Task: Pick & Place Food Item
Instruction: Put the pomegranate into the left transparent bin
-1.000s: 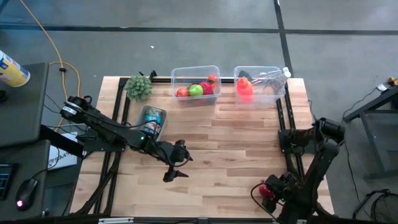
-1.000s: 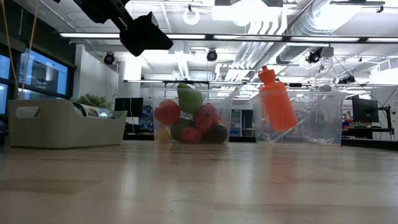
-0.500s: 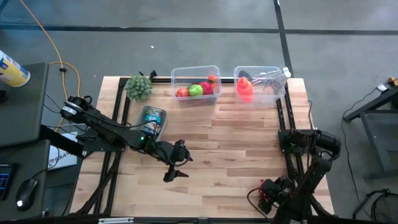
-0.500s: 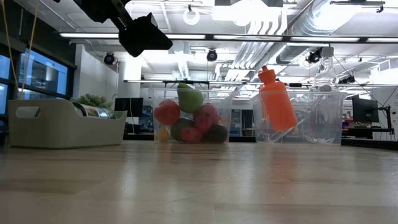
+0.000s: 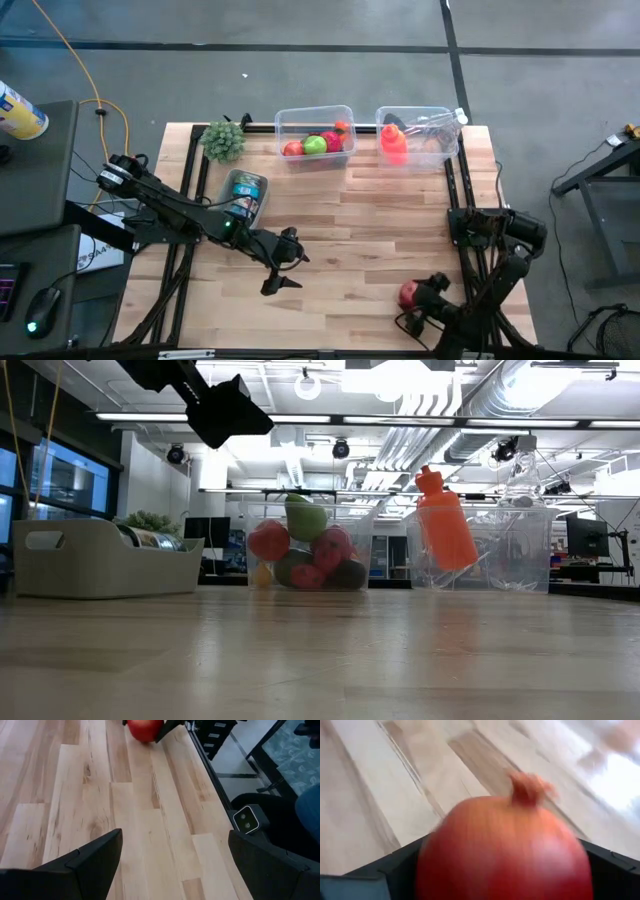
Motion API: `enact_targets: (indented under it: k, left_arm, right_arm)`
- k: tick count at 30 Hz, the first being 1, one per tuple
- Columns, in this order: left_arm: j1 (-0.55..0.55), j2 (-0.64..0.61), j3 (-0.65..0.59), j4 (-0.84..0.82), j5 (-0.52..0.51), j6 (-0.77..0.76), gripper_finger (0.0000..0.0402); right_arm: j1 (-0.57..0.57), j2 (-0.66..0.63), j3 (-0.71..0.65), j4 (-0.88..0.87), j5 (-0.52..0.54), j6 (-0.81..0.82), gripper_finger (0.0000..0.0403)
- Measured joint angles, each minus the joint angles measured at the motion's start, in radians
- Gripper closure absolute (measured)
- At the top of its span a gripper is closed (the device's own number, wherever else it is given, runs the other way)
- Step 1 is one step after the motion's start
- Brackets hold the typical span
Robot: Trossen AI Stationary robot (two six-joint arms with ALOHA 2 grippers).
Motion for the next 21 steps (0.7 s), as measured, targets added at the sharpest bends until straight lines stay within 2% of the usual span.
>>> enact_targets:
  k: [6, 13, 21]
  left_arm:
    - [-0.004, 0.0, 0.0, 0.0, 0.008, -0.003, 0.0049]
    - [-0.034, 0.0, 0.0, 0.0, 0.008, 0.001, 0.0049]
    - [-0.06, 0.0, 0.0, 0.0, 0.008, -0.007, 0.0049]
  right_arm:
    - [-0.043, -0.001, 0.0, 0.0, 0.076, -0.075, 0.0021]
    - [-0.105, -0.001, 0.001, 0.01, 0.03, -0.131, 0.0021]
    - [-0.121, -0.002, 0.001, 0.019, 0.03, -0.153, 0.0021]
